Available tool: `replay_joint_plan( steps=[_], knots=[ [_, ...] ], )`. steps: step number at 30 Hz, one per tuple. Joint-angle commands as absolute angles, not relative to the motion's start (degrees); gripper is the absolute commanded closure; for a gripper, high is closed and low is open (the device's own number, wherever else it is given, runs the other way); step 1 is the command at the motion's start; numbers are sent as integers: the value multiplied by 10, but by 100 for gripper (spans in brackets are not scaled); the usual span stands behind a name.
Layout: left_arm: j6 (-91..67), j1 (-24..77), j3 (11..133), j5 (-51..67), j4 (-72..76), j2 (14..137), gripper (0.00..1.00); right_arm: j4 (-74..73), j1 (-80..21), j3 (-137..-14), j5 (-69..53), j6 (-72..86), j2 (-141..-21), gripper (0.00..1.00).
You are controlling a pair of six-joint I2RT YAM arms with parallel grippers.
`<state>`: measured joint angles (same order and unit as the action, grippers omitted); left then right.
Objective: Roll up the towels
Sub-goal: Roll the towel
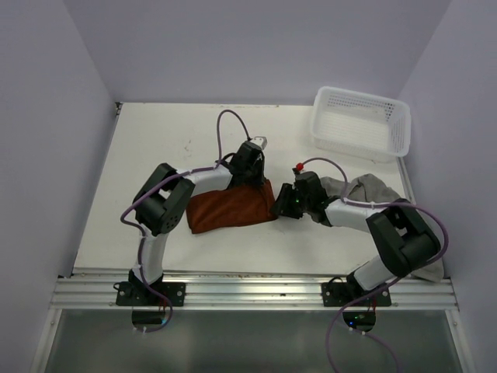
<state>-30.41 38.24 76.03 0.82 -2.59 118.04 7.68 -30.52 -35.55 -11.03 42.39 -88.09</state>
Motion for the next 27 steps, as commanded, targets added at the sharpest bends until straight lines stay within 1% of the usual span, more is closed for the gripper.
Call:
replay_joint_plan(
  steps=[1,4,6,7,8,10,11,14,15,17,19,21,22,24,25,27],
  knots=[
    [-298,373,749,-4,-24,1159,100,101,-307,-347,-113,414,-896,57],
    [-301,371,750,-3,-20,1159,100,108,-312,-347,-109,403,-909,59],
    [-301,369,751,-4,-20,1160,100,111,-315,-345,-107,397,-915,65],
    [-301,369,752,-3,-22,1160,100,112,-316,-345,-107,396,-917,68],
    [-301,370,754,-3,-22,1160,100,112,-316,-344,-104,392,-918,77],
    [-301,368,757,-3,-25,1160,100,111,-320,-342,-102,387,-916,83],
    [-300,367,760,-3,-26,1160,100,109,-323,-341,-95,379,-913,89],
    [-298,363,766,-4,-31,1158,100,85,-334,-344,-77,353,-897,95],
    [-297,362,767,-3,-33,1158,100,79,-342,-345,-62,345,-892,100],
    [-298,361,770,-3,-33,1156,100,47,-358,-356,-36,318,-879,100],
    [-300,361,772,15,-33,1153,96,17,-371,-366,-1,302,-870,100],
    [-301,360,780,19,-41,1151,95,2,-386,-385,25,281,-867,100],
    [-302,359,783,18,-44,1150,92,-33,-389,-392,48,276,-868,100],
    [-304,359,780,23,-40,1142,91,-52,-395,-407,70,264,-868,100],
    [-304,358,783,24,-41,1140,87,-62,-396,-412,82,259,-867,100],
    [-303,358,785,25,-44,1136,84,-72,-398,-416,94,249,-867,100]
  ],
)
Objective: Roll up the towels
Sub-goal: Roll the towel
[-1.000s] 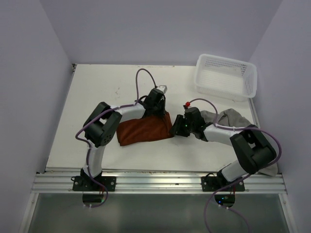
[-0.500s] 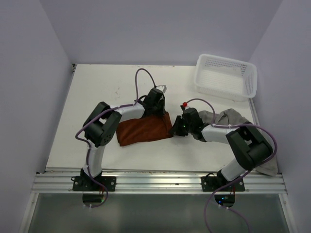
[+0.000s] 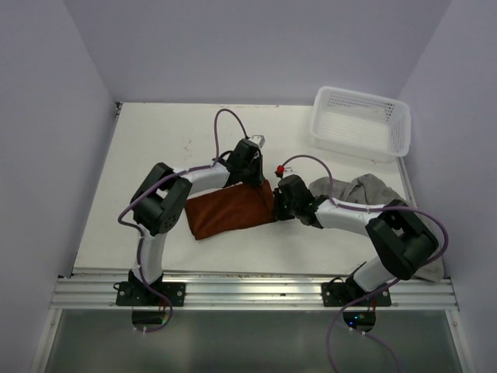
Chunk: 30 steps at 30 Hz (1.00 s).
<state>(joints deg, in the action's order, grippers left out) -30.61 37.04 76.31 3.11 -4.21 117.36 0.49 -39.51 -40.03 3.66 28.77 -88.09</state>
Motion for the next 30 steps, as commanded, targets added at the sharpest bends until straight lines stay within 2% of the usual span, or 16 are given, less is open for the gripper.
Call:
replay_joint_plan(
  steps=[1,5,23,30],
  knots=[
    [-303,358,785,26,-47,1135,82,-80,-399,-417,100,244,-867,100],
    [-304,355,794,35,-50,1133,75,-96,-407,-426,126,224,-865,100],
    [-323,355,838,68,-96,1120,71,-133,-446,-455,216,140,-860,100],
    [-378,356,846,116,-118,1118,63,-123,-456,-451,222,152,-864,100]
  ],
)
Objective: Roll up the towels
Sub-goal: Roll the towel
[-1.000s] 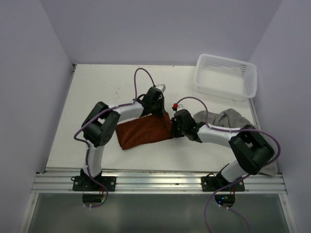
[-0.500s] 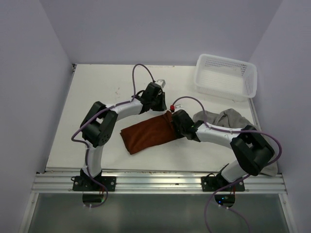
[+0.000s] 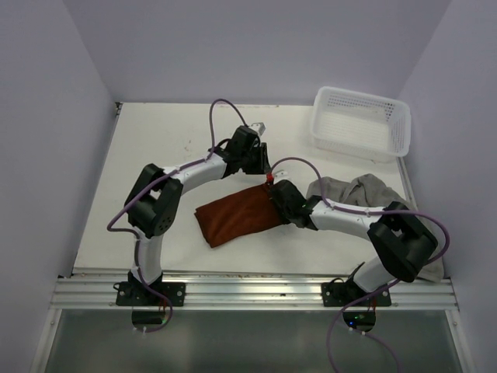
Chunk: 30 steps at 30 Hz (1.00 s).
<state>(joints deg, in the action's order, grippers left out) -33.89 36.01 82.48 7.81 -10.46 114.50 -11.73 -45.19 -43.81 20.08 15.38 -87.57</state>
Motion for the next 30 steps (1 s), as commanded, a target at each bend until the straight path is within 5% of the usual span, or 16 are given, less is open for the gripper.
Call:
replay_joint_plan(
  steps=[1,30],
  knots=[
    [-386,355,846,124,-118,1119,61,-121,-456,-451,223,154,-864,100],
    [-410,392,857,139,-136,1205,54,-82,-460,-427,220,185,-872,100]
  ],
)
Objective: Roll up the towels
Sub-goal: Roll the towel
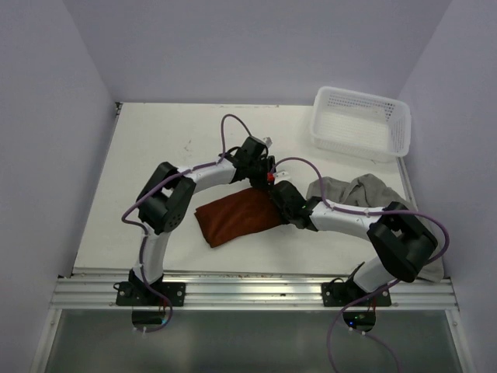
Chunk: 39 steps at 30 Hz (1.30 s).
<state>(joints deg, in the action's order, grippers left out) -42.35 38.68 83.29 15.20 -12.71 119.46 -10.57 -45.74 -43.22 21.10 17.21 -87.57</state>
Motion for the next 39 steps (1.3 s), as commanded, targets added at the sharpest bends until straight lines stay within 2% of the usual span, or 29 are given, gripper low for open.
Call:
replay_joint_plan(
  steps=[1,26,38,39],
  knots=[
    [-410,392,860,137,-137,1208,54,-81,-460,-427,220,185,-874,100],
    [-327,438,957,-67,-352,1279,59,-4,-464,-372,226,225,-867,100],
    [-338,444,936,-68,-350,1271,87,11,-467,-356,219,225,-850,100],
    [-340,444,936,-65,-345,1271,93,9,-466,-355,221,225,-843,100]
  ],
)
